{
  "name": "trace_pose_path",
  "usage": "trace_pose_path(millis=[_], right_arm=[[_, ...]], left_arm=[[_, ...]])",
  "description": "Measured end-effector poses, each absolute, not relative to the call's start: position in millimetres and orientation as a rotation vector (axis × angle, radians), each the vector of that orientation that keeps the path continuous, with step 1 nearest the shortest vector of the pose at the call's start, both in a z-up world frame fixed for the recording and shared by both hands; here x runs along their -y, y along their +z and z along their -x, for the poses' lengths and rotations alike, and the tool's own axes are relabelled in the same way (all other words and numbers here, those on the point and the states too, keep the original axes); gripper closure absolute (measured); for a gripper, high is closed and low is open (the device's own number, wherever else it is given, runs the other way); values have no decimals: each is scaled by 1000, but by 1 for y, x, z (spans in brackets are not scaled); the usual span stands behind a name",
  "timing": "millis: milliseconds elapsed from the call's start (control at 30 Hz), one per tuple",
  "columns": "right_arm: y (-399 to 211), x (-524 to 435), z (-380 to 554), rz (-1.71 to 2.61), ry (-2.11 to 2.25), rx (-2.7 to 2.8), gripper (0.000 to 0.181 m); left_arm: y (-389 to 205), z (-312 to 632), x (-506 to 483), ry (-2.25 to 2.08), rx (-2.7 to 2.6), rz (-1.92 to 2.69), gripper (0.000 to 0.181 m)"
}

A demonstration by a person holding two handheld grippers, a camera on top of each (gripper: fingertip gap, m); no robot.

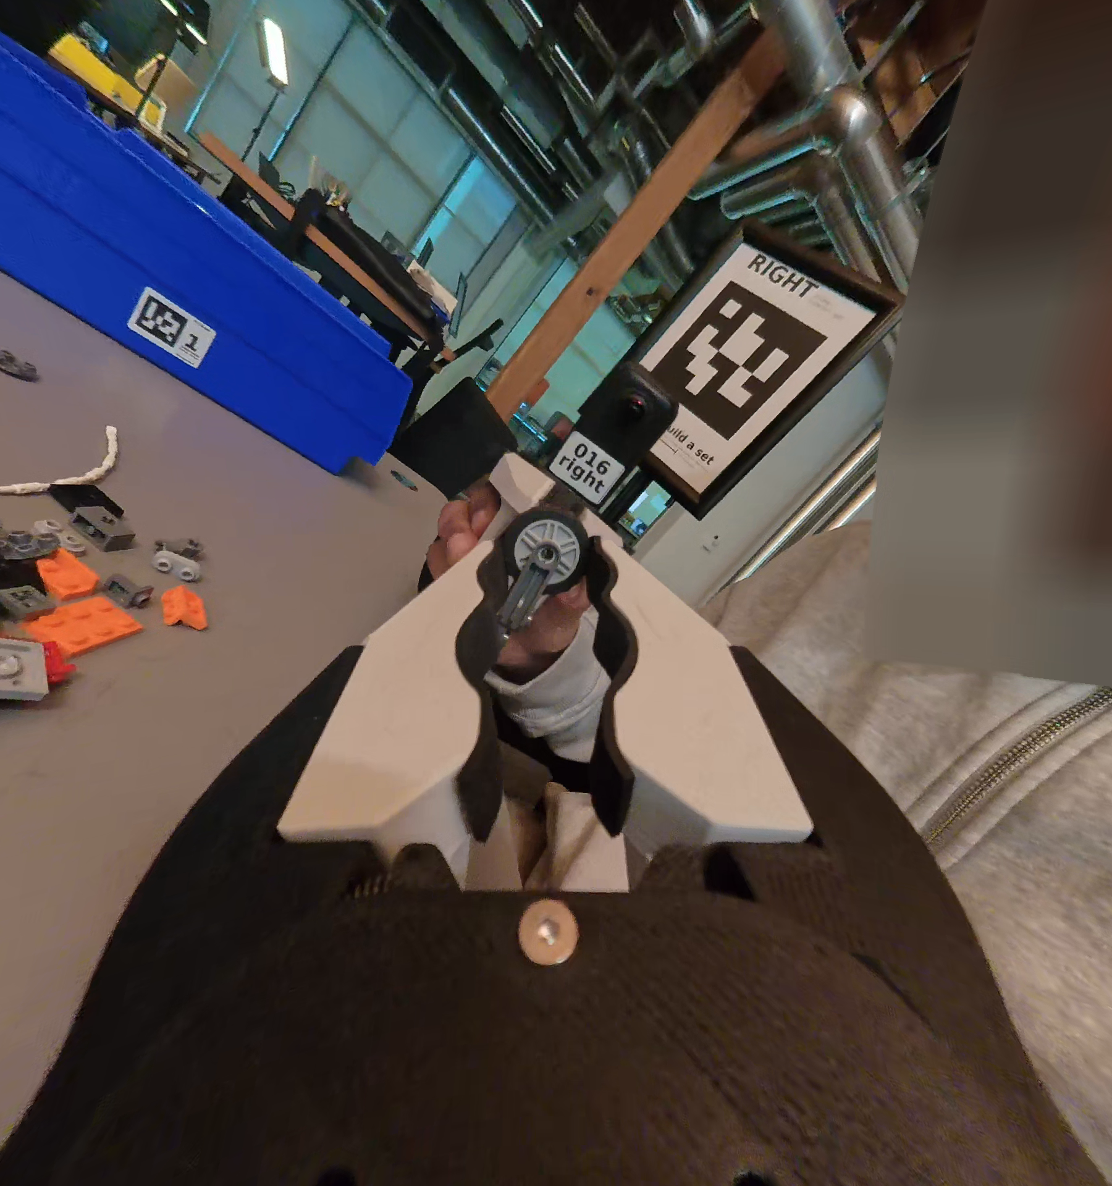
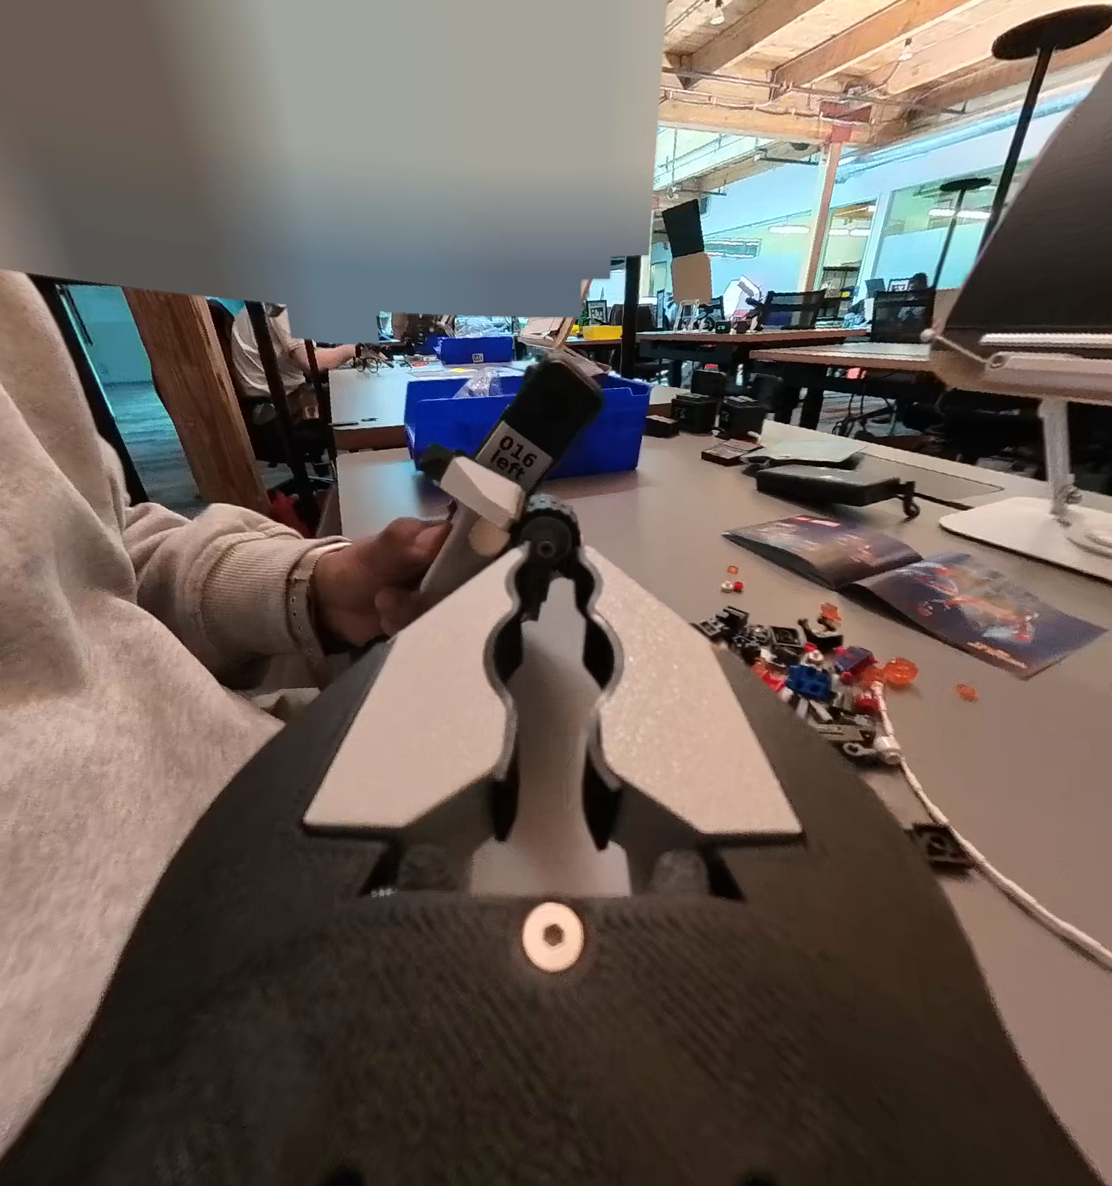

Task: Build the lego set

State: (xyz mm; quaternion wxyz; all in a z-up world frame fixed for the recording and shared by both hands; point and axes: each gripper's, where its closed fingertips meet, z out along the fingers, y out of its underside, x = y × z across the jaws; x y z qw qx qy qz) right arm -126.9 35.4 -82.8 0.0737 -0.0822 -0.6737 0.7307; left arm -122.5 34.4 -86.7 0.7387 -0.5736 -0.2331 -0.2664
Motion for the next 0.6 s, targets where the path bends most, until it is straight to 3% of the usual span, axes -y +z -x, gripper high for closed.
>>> trace_pose_path(millis=[100,600], right_arm=[[-87,-30,122,180,2133,2042,165],[-87,-29,119,82,2063,1975,175]], left_arm=[[-88,120,-36,-619,507,1263,157],[-89,116,-40,-695,496,1267,157]])
